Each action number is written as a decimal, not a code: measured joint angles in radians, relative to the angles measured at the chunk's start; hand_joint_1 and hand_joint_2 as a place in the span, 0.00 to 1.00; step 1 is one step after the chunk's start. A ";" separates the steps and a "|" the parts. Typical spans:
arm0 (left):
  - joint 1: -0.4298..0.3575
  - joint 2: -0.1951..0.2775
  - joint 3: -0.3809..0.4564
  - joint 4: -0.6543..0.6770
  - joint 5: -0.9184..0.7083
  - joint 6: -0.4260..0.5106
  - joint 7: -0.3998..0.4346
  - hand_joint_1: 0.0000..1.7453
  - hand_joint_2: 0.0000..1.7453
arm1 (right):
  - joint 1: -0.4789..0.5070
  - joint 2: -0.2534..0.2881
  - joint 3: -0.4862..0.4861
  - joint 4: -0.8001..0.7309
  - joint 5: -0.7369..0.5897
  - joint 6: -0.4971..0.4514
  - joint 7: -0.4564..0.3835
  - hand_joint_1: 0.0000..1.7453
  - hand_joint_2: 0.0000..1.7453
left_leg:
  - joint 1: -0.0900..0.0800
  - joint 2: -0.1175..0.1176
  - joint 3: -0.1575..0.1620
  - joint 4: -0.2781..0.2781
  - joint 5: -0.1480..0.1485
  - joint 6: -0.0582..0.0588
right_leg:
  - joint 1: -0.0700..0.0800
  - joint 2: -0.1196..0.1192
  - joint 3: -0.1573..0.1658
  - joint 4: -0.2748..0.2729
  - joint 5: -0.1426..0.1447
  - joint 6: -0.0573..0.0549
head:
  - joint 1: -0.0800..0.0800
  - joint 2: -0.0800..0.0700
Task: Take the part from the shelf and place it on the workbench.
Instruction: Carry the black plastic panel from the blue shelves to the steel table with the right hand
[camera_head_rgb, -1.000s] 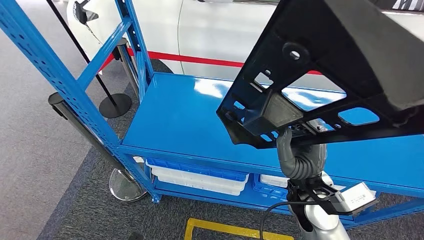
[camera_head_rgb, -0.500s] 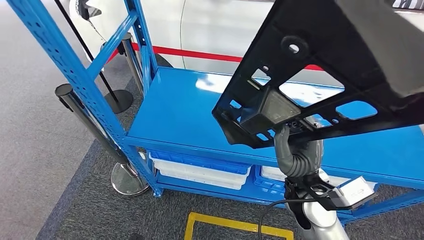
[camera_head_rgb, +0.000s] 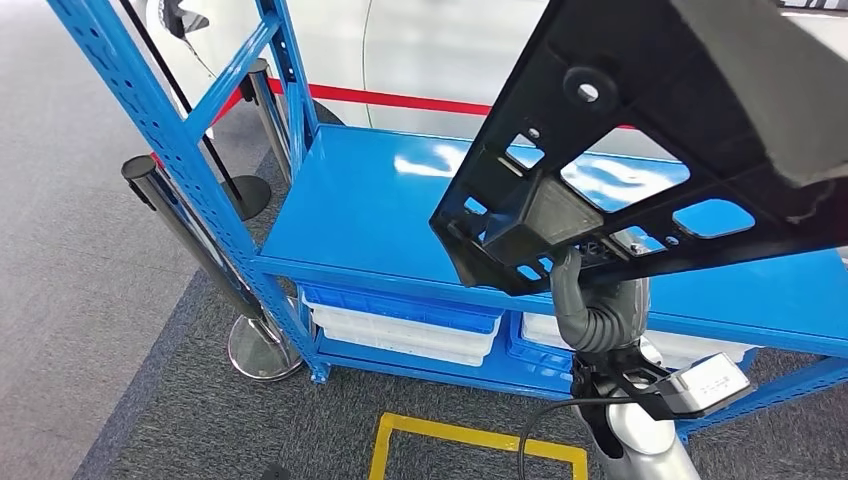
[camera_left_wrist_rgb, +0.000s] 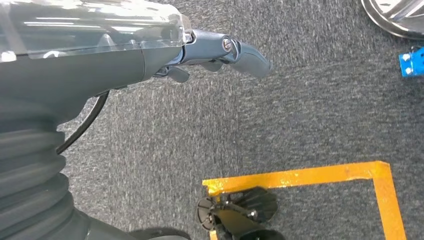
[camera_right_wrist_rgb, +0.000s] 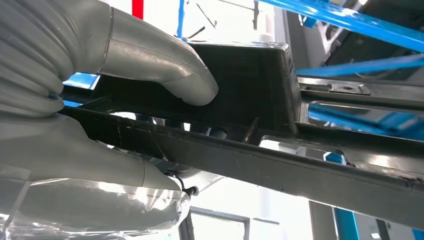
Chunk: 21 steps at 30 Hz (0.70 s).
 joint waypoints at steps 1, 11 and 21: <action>0.000 0.000 0.000 0.000 -0.001 0.001 0.000 0.00 1.00 | -0.001 0.001 0.000 0.000 0.000 0.000 0.000 1.00 1.00 | 0.001 0.000 -0.005 0.010 -0.011 -0.006 | -0.002 -0.001 -0.003 -0.002 0.006 -0.007 | -0.001 0.000; -0.002 0.000 -0.002 0.000 -0.012 0.002 0.004 0.00 1.00 | -0.012 0.006 0.007 0.002 -0.004 0.001 0.006 1.00 1.00 | 0.006 -0.001 0.056 0.051 -0.089 -0.013 | 0.000 -0.009 -0.062 0.017 0.042 -0.013 | -0.010 0.000; -0.004 0.001 0.006 0.000 0.016 -0.002 0.013 0.00 1.00 | -0.019 0.009 0.009 0.002 -0.005 -0.004 0.006 1.00 1.00 | 0.005 0.003 0.039 -0.017 -0.028 0.038 | -0.003 -0.001 -0.166 0.251 -0.100 0.033 | 0.001 0.000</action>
